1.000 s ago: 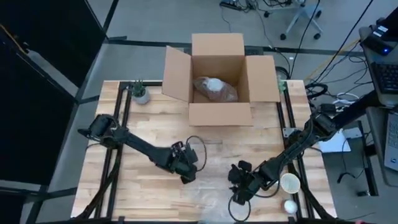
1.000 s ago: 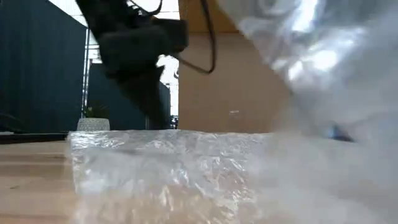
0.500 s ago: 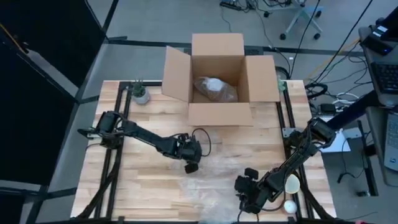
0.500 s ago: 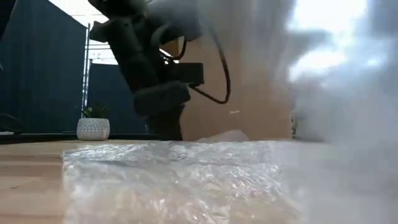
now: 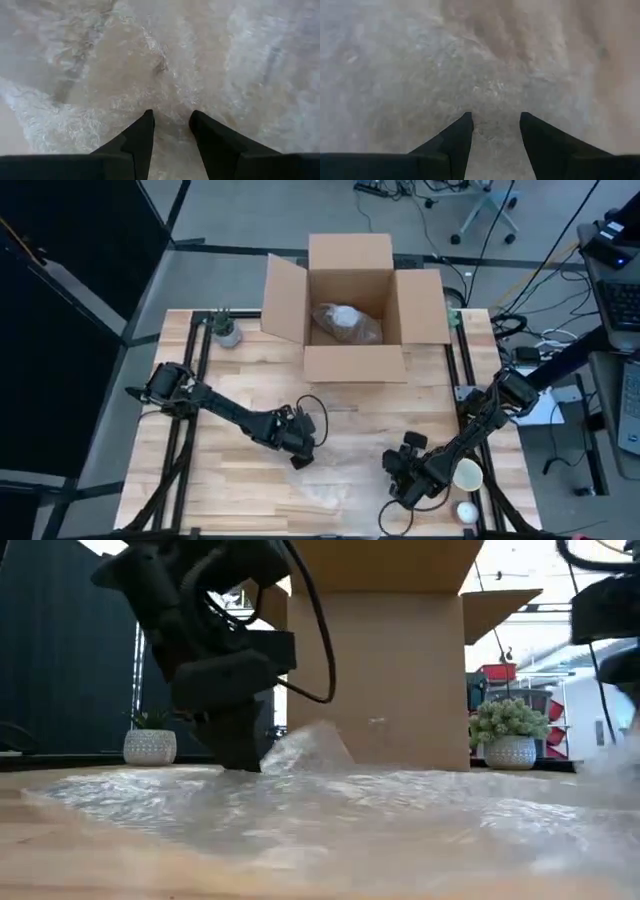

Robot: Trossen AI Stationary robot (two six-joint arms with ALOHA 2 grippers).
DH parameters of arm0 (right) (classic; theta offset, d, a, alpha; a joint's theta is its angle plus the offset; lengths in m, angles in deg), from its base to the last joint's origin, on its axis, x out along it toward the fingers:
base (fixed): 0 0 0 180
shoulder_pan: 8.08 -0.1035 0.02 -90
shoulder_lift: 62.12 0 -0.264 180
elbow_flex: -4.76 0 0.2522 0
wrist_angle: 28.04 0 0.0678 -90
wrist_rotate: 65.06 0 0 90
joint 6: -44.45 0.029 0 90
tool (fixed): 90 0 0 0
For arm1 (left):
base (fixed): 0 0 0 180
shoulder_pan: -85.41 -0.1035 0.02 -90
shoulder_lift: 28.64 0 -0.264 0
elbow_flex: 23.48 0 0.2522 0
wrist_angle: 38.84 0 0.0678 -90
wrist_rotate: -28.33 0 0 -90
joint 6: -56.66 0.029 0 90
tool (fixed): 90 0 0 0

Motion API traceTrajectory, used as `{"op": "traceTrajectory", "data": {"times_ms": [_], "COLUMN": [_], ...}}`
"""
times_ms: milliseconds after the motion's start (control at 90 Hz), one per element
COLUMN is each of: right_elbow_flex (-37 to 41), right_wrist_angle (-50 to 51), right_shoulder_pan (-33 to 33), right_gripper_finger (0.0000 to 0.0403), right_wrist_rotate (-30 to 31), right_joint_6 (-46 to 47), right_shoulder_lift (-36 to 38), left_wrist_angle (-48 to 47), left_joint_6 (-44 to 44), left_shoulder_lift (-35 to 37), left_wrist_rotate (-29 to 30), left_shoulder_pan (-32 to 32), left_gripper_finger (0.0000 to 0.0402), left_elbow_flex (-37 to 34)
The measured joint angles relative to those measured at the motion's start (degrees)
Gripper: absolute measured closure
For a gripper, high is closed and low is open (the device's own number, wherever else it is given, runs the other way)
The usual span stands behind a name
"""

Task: Wrap mug
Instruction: Wrap the orange patterned mug with the transparent bubble wrap

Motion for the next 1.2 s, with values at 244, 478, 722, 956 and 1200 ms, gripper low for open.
{"op": "traceTrajectory", "data": {"times_ms": [244, 478, 722, 956, 1200], "right_elbow_flex": [-10.61, -26.12, -30.64, -30.64, -30.64], "right_wrist_angle": [20.57, 36.97, 43.88, 44.37, 44.34], "right_shoulder_pan": [3.09, -1.19, -7.78, -14.21, -18.96], "right_gripper_finger": [0.0248, 0.0248, 0.0243, 0.0196, 0.0157], "right_wrist_rotate": [-1.07, -5.11, -10.01, -13.11, -13.76], "right_joint_6": [-1.4, 6.81, 28.18, 43.74, 52.52], "right_shoulder_lift": [-0.37, -0.28, -0.17, 0.67, 0.68], "left_wrist_angle": [-0.63, -0.5, -0.03, -0.03, 0.15], "left_joint_6": [-1.55, 1.62, 4.72, 4.92, 5.89], "left_shoulder_lift": [2.76, 7.79, 8.17, 8.24, 8.35], "left_wrist_rotate": [-0.94, -0.33, 0.56, 1.07, 1.31], "left_shoulder_pan": [0.93, 1.0, 0.93, 0.87, 0.83], "left_gripper_finger": [0.0272, 0.0272, 0.0272, 0.0272, 0.0272], "left_elbow_flex": [-0.32, -0.51, -0.48, -0.4, -0.35]}}
